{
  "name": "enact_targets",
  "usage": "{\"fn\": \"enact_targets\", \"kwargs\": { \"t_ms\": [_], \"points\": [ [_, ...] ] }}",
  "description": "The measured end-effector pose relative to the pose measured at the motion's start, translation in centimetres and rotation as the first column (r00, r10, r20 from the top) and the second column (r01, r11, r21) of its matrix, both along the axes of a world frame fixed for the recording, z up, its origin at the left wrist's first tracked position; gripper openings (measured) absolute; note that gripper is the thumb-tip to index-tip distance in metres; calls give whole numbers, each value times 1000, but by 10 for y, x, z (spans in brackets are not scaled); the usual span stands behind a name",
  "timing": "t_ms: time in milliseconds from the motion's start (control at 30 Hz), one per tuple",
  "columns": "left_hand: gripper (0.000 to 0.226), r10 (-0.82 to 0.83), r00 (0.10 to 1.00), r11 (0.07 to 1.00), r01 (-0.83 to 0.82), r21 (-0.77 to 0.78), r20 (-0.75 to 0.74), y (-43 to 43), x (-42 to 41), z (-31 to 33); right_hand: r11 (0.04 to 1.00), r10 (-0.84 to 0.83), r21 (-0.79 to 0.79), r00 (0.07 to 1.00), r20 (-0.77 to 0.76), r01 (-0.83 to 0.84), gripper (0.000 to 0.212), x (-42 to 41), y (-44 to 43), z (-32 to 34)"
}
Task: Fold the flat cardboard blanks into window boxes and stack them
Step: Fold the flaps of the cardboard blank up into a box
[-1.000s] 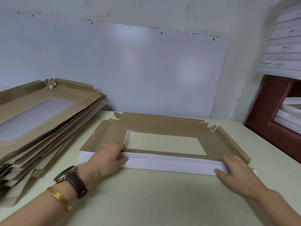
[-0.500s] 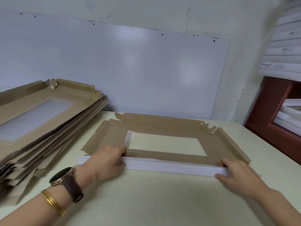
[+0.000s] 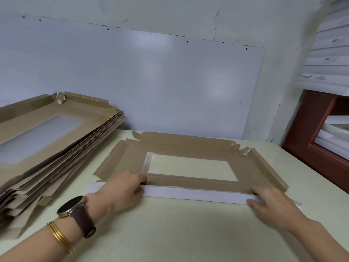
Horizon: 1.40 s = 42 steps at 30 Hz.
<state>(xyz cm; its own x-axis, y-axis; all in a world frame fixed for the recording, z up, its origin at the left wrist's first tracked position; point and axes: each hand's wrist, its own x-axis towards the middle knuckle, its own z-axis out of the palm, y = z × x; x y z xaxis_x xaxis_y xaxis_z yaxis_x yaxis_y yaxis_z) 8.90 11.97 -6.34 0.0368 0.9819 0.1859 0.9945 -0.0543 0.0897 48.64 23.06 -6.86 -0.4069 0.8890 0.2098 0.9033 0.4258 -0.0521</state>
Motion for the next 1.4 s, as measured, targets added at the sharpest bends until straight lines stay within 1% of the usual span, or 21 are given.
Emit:
{"fn": "enact_targets", "kwargs": {
  "t_ms": [133,233,367,433,567,633,733,833,967,1067,1200,1300,1400],
  "points": [
    [16,-13,999,1000,13,0,47,-3,0,2,999,38,2,997,-68,-38,30,-2,-3,-1],
    [16,-17,997,1000,16,10,76,-3,-2,-1,998,70,7,994,-81,-70,26,-4,-4,-3],
    [20,-22,998,999,20,30,58,-3,-2,-9,992,113,71,986,-119,-105,19,-6,-4,-8],
    [26,-54,999,994,54,96,-7,-4,1,-12,989,113,112,988,-107,-101,18,-10,-7,-9],
    [41,-185,978,911,206,357,-93,-10,12,-11,983,106,166,983,-148,-81,44,-18,-14,-12],
    [44,-221,970,877,243,413,-102,-13,19,-8,978,120,189,976,-183,-85,47,-21,-17,-12],
    [48,-262,952,869,303,391,-156,-16,27,-10,964,160,244,961,-224,-104,44,-25,-21,-12],
    [40,-298,923,867,368,335,-243,-17,35,-15,939,202,323,949,-243,-117,44,-29,-28,-15],
    [38,-265,933,891,333,308,-243,-16,39,-21,903,290,373,943,-165,-212,43,-32,-32,-21],
    [30,-241,940,896,310,316,-240,-14,41,-23,887,348,353,934,-82,-299,43,-37,-30,-24],
    [22,-275,937,883,334,329,-213,-7,46,-22,884,390,298,920,-46,-360,42,-48,-27,-24],
    [30,-324,929,882,365,298,-180,-1,49,-24,892,385,273,922,-35,-361,41,-53,-26,-23],
    [44,-300,947,928,318,194,-118,6,51,-29,898,376,247,927,0,-364,36,-56,-23,-22]
  ]
}}
